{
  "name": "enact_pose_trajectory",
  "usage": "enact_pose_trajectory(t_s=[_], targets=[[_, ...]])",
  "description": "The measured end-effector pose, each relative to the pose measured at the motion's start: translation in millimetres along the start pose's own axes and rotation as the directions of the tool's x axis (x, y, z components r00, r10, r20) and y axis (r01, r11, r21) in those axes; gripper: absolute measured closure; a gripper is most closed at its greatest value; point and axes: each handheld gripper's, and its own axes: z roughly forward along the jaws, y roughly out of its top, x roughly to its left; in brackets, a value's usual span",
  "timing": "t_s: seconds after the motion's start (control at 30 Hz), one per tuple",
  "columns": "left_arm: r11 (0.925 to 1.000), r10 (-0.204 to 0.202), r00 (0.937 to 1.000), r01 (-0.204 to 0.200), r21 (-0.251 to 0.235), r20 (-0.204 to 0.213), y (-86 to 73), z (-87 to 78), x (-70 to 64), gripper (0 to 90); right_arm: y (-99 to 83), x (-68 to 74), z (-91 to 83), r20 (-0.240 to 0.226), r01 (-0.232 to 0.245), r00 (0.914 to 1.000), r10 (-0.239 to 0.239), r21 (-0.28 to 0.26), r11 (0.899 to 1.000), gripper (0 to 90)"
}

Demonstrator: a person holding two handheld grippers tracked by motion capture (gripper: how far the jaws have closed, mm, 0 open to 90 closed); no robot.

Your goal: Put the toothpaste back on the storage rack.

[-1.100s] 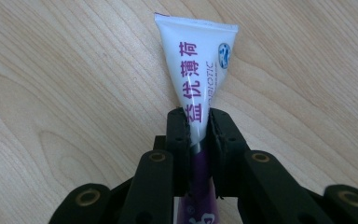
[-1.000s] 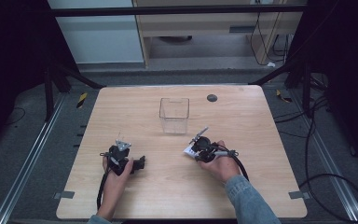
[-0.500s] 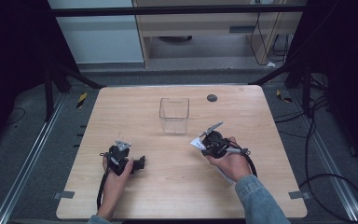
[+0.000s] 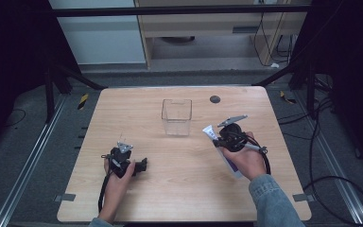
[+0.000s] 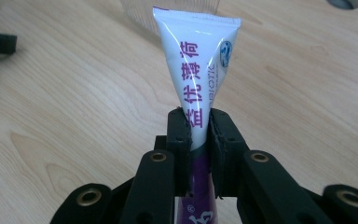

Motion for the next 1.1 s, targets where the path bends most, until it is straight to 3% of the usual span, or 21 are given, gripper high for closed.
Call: enact_pose_trajectory(t_s=[0.23, 0.37, 0.67, 1.03, 1.1], targets=[[1.0, 0.0, 1.0, 0.0, 0.0, 0.0, 0.0, 0.0, 0.0, 0.0, 7.8, -5.5, -5.1, 0.015, -0.038, 0.9991, 0.039, -0.098, 0.994, 79.7], [1.0, -0.002, 1.0, 0.002, 0.0, -0.001, 0.3, 0.3, -0.4, 0.0, 14.1, -6.1, -7.7, 0.02, -0.06, 0.9978, 0.064, -0.159, 0.985, 79.7], [1.0, -0.009, 0.9999, 0.009, -0.001, -0.006, 0.5, 0.6, -1.6, 0.0, 34.1, -1.9, -12.0, 0.018, -0.058, 0.9978, 0.063, -0.223, 0.973, 79.6], [1.0, -0.01, 0.9999, 0.01, 0.0, -0.008, 0.2, 0.3, -2.5, 0.0, 65.3, 11.9, -18.4, 0.017, -0.041, 0.9986, 0.049, -0.317, 0.947, 79.7], [0.9999, -0.011, 0.9999, 0.011, 0.0, -0.009, 0.2, 0.3, -2.7, 0.0, 72.1, 12.0, -20.6, 0.018, -0.054, 0.9978, 0.063, -0.341, 0.938, 79.6]])
